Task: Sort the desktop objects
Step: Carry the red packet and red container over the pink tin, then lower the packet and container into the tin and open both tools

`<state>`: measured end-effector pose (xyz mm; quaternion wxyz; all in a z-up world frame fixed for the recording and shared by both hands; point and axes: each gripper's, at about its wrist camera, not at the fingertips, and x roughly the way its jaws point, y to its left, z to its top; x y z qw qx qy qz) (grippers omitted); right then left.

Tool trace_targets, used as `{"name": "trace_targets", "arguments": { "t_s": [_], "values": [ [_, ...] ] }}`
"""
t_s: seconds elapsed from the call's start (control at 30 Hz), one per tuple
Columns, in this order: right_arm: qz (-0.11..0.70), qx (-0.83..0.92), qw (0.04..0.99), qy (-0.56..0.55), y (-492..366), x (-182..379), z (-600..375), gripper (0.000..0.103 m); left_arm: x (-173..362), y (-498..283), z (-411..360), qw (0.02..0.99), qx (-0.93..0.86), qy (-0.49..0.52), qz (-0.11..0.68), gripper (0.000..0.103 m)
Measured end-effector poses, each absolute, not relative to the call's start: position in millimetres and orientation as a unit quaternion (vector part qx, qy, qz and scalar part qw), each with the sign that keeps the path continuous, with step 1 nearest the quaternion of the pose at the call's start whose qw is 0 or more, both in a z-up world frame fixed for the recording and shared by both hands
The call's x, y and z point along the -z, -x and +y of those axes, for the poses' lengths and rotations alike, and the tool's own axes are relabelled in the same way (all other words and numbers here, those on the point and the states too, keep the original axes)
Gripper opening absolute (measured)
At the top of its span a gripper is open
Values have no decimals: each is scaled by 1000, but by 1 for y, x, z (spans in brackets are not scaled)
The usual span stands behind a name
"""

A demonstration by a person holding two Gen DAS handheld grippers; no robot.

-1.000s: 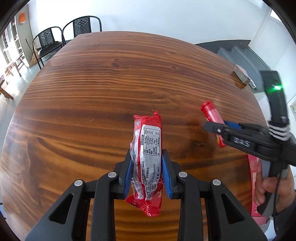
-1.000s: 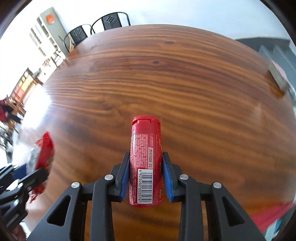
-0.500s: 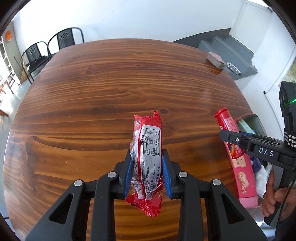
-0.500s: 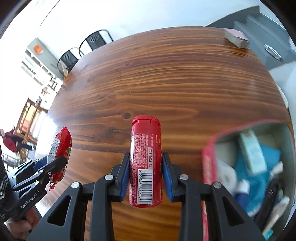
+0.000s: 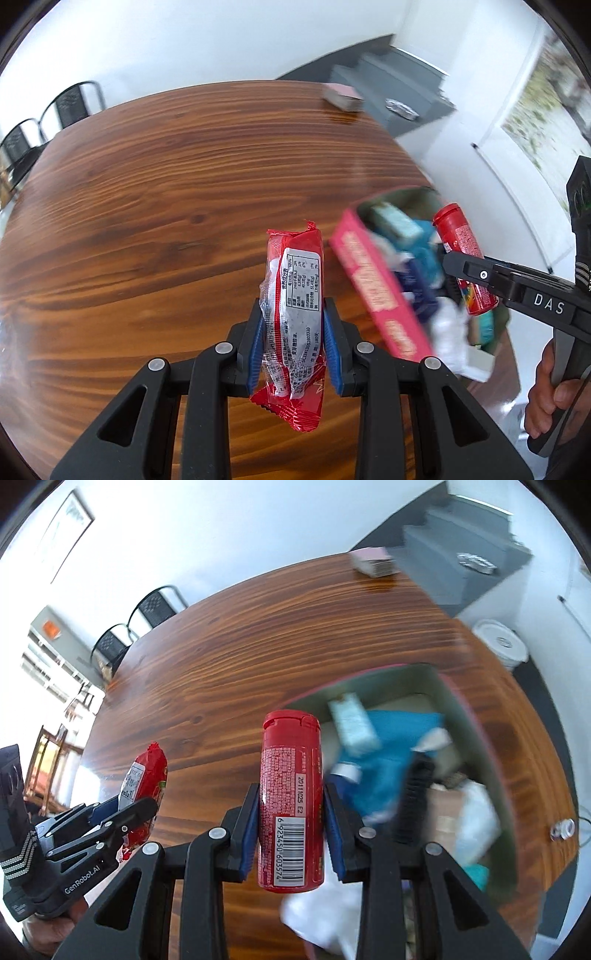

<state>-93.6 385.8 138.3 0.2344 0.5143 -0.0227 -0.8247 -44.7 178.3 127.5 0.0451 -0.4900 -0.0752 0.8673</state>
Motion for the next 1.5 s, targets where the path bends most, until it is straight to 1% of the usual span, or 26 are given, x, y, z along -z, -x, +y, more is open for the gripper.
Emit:
{"name": "trace_targets", "arguments": {
  "t_s": [0.27,0.4,0.5,0.53,0.57,0.63,0.67,0.83,1.03,1.07,1.1,1.13,1.3,1.33,1.37,1.4,1.43,1.47,1.5],
  "values": [
    [-36,839,182,-511,84,-146,444,35,-140,61,249,120,-866,482,-59,31],
    [-37,841,174,-510,82,-143,452,36,-137,73,268,133,-864,481,-65,32],
    [-44,838,174,-516,82,-136,456,36,-129,85,273,131,-855,494,-83,34],
    [-47,837,174,-517,82,-134,457,36,-127,88,274,132,-852,499,-89,36],
    [-50,835,175,-520,81,-131,460,36,-127,86,274,131,-849,503,-93,43],
    [-54,827,179,-531,84,-126,458,36,-129,87,272,128,-849,503,-96,52],
    [-57,822,178,-538,86,-122,457,36,-130,86,272,127,-850,502,-98,53],
    [-51,806,183,-561,85,-107,454,36,-135,78,265,122,-853,498,-95,53],
    [-53,803,186,-564,77,-107,459,36,-132,69,248,96,-852,506,-94,53],
    [-52,802,186,-565,77,-107,459,38,-132,66,247,91,-854,505,-89,53],
    [-52,800,186,-568,76,-105,459,42,-133,63,247,91,-856,502,-85,53],
    [-52,799,185,-571,75,-104,459,44,-135,61,248,92,-859,498,-79,53],
    [-44,801,193,-564,67,-109,453,45,-152,48,258,104,-872,475,-51,53],
    [-45,801,195,-563,66,-111,453,45,-155,46,260,108,-874,472,-47,54],
    [-46,803,197,-561,64,-114,453,45,-158,44,262,110,-875,470,-44,65],
    [-47,804,196,-559,63,-117,455,50,-160,43,264,110,-876,469,-41,73],
    [-50,807,195,-555,61,-121,457,62,-162,42,265,110,-876,468,-41,85],
    [-51,812,191,-549,58,-125,460,69,-164,40,266,112,-877,464,-45,86],
    [-50,818,187,-542,56,-129,463,82,-167,38,266,113,-879,461,-48,86]
  ]
}}
